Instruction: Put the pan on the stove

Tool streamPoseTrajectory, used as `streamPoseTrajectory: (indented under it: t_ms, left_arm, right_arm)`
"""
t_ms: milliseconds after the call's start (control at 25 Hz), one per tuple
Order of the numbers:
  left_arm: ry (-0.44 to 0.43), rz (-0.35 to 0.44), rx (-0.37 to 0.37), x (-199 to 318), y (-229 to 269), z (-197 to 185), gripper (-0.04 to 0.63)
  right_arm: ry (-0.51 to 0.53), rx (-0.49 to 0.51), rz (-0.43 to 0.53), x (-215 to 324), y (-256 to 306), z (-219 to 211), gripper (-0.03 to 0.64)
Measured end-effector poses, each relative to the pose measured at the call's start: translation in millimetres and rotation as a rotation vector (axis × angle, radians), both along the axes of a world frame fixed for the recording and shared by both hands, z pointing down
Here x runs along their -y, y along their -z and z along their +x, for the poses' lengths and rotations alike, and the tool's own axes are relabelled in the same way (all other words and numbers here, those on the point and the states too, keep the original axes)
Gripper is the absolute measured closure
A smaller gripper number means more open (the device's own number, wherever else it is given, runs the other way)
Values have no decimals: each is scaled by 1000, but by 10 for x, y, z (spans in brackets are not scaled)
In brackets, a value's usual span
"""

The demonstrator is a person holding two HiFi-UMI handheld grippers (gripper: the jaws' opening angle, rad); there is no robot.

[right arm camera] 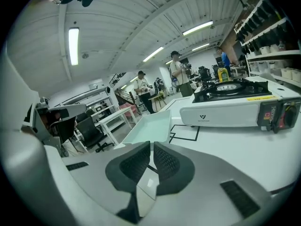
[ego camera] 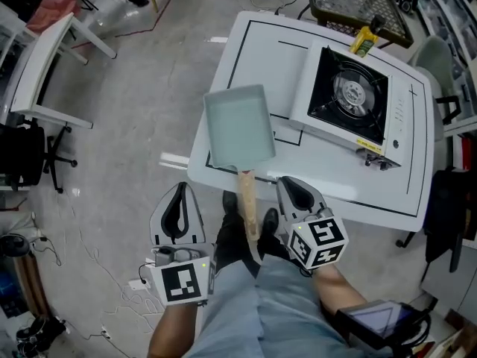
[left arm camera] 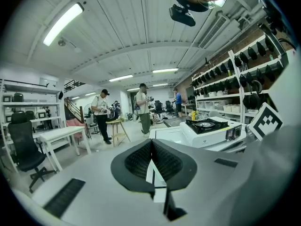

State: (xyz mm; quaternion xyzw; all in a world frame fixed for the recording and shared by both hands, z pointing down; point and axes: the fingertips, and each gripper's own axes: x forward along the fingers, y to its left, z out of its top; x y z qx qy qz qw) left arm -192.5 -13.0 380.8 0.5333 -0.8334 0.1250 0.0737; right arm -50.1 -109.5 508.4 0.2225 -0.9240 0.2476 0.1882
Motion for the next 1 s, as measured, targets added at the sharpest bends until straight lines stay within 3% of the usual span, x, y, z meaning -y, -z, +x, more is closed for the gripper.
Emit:
streamPoseTrajectory:
  t_ms: [160, 200, 280, 400, 600, 1000]
  left_arm:
    - [1, -6, -2, 8, -14, -16, 577]
    - [-1, -9, -5, 16, -26, -12, 577]
    - [-8, -15, -13, 39, -52, -8, 577]
    - [-17, -27, -22, 72, -101, -31, 577]
    - [-10, -39, -32, 103, -189, -151, 577]
    - [15, -49, -50, 120, -285, -402, 577]
  right_arm:
    - [69, 62, -91, -123, 39, -80, 563]
    - [98, 95, -157, -185, 41, -110, 551]
    - [148, 164, -333, -315, 26, -176, 399]
    - [189, 202, -494, -441, -38, -245, 391]
    - [210, 198, -592, -529, -167, -349, 388]
    - [229, 138, -651, -551, -335, -603, 388]
